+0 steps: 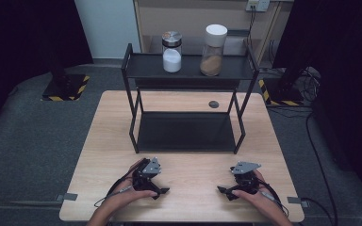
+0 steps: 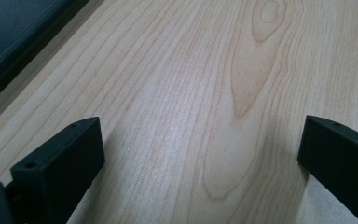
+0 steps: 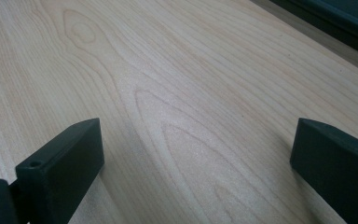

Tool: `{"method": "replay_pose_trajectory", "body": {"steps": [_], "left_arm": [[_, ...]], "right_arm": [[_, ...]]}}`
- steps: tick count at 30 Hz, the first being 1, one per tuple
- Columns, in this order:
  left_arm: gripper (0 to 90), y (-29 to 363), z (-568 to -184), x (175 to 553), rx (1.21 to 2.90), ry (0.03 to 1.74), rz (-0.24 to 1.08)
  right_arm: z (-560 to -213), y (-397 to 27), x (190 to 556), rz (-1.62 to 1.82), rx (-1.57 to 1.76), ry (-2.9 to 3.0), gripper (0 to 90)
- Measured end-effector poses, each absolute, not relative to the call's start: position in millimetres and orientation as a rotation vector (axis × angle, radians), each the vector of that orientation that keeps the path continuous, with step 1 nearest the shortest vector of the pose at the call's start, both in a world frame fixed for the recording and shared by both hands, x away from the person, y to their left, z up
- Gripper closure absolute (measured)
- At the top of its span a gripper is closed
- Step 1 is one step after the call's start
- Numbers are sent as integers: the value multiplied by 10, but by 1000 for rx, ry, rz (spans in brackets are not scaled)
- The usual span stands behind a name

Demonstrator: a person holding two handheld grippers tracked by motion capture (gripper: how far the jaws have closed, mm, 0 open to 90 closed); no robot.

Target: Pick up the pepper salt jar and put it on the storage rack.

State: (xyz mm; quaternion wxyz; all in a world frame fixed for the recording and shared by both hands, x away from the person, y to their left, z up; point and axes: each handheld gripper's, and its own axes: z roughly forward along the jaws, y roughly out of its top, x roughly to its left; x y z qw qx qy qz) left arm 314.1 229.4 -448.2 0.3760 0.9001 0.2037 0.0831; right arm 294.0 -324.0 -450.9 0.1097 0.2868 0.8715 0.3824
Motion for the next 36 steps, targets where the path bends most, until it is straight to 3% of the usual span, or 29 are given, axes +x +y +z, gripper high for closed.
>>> {"method": "replay_pose_trajectory", "body": {"steps": [36], "left_arm": [[0,2293,-4479,3142,2305,520,213]], "right_arm": [[-4499,-3171,2890,1083,845,2551,13]]}}
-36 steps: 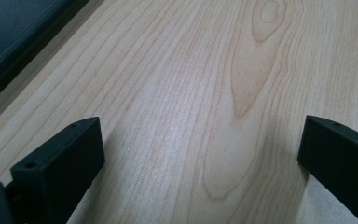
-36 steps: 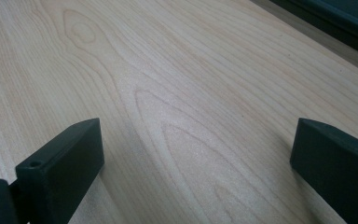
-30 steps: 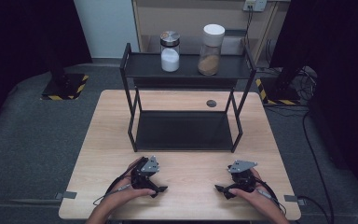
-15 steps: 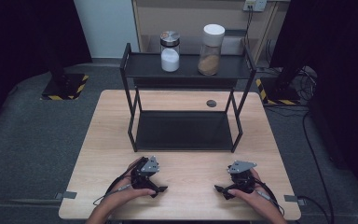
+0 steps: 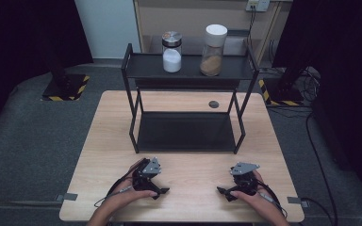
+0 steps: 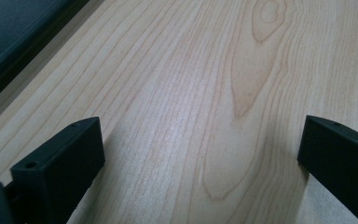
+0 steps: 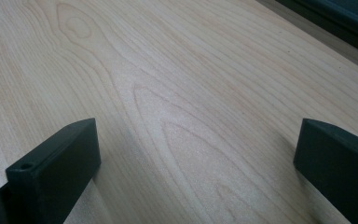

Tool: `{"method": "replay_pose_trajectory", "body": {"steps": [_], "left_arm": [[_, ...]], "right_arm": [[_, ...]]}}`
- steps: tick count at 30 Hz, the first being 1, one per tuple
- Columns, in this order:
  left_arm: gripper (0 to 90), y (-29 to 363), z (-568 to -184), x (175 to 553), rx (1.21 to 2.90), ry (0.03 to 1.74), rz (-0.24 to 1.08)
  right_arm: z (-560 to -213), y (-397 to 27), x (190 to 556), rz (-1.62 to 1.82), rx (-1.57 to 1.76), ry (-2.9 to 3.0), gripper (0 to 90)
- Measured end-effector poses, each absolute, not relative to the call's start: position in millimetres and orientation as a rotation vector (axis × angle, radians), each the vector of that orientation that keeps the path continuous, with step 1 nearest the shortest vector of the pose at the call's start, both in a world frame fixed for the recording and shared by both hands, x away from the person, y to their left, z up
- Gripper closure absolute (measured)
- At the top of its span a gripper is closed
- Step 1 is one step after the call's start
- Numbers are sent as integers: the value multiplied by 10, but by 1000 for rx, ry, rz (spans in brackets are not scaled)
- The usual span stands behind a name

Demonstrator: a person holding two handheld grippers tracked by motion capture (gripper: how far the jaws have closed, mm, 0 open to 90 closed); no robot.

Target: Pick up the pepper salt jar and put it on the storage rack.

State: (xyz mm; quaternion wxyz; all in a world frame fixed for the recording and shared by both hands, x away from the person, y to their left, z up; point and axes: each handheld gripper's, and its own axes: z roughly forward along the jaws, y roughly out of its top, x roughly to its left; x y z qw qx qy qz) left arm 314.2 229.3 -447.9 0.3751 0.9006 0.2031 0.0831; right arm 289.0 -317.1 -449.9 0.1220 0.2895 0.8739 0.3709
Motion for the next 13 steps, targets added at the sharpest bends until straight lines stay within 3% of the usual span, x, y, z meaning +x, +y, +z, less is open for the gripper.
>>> {"method": "replay_pose_trajectory", "body": {"steps": [13], "left_arm": [[0,2293,-4479,3142,2305,520,213]], "right_arm": [[-4500,-3165,2877,1082,854,2546,13]]}}
